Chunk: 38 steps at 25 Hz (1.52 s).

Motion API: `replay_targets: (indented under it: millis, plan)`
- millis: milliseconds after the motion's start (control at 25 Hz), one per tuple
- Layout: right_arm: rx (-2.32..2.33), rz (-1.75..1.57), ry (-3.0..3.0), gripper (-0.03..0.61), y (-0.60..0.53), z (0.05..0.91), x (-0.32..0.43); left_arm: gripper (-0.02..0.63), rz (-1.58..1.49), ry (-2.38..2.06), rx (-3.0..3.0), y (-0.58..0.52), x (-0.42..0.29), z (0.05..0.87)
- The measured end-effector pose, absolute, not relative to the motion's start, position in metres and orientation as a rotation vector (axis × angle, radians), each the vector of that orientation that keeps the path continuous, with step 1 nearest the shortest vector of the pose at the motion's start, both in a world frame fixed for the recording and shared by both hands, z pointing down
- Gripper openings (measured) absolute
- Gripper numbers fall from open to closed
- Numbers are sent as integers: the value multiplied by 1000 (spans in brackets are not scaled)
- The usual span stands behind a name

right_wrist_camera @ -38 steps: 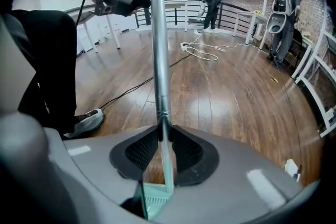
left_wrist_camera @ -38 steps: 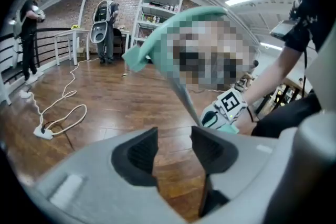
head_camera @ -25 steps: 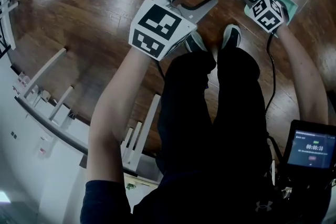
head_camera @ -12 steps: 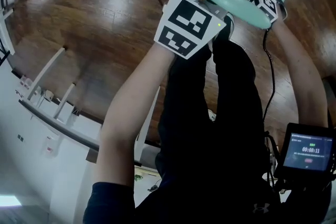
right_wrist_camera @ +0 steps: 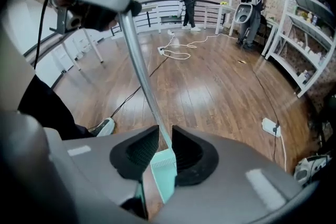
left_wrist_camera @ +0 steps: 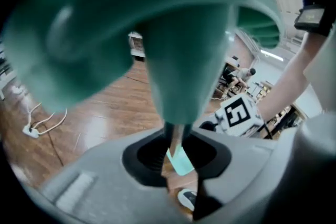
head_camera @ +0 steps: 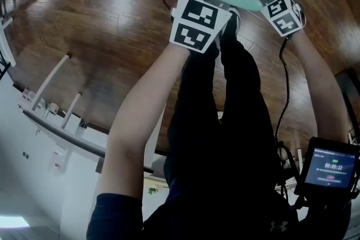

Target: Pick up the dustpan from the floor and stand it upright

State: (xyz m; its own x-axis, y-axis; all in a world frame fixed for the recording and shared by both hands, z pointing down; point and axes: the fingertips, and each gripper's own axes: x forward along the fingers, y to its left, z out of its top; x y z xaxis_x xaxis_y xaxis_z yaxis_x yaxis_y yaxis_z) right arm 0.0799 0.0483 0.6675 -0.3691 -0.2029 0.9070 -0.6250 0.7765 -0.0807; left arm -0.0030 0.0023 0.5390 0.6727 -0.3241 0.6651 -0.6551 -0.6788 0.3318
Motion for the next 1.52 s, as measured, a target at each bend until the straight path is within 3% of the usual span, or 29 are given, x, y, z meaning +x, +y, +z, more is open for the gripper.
replay_targets:
  millis: [320,600,1240,1360,1480,1520]
  plan:
    - [827,630,-2089,72,20,647,27,89,886,-783,2232,-36,-54,631]
    - [1130,839,-2336,138,-49,577,-20,89,941,-789,2228,-104,-72,685]
    - [1308,933,-2343,138,-75,568,1,92,1151,-710,2383,-99,-37,707]
    - [1320,953,-2342,135,-70,571,10,144,1243,-601,2419,-87,-31,712]
    - [1331,941,-2327,137,-65,576,22,287,1329,-478,2424,-69,-29,711]
    - [1336,943,-2319,137,-62,578,26,290,1326,-462,2429,-63,-29,706]
